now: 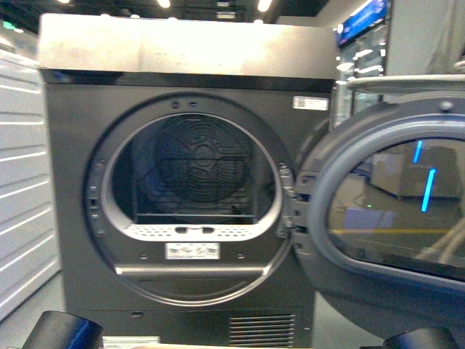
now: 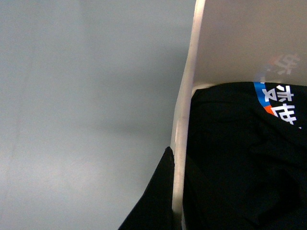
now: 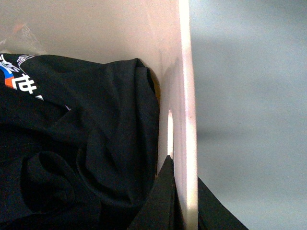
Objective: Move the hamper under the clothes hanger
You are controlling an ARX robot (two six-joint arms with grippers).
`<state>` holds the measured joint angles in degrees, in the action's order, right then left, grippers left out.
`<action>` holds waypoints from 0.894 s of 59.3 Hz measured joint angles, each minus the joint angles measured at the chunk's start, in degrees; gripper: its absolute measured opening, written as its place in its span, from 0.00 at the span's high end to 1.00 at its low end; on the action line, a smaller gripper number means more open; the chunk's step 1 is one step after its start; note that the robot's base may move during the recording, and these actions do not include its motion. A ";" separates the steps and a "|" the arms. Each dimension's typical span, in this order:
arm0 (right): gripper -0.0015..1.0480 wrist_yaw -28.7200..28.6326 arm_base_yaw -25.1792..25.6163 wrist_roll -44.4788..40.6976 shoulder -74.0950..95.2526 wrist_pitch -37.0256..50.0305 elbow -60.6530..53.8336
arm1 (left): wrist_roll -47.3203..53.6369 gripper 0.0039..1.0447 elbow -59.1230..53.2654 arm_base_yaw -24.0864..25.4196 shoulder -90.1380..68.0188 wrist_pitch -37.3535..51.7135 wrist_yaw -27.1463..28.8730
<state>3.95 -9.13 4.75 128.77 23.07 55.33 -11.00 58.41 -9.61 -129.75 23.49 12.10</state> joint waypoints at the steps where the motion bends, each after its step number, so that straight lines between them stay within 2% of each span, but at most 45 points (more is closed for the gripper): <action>1: 0.98 0.02 -0.02 0.00 -0.02 0.02 0.00 | 0.00 0.96 0.00 0.00 0.00 0.00 -0.04; 18: 0.98 1.81 2.14 -0.02 -0.22 0.13 0.00 | 0.00 0.96 0.42 -1.90 0.02 0.02 -1.57; 53: 0.98 1.36 1.38 -0.04 -0.33 0.15 -0.09 | 0.00 0.96 0.13 -1.27 0.31 0.00 -0.63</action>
<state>5.30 -7.75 4.71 128.44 23.22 55.24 -11.00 58.54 -10.87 -129.45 23.49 11.46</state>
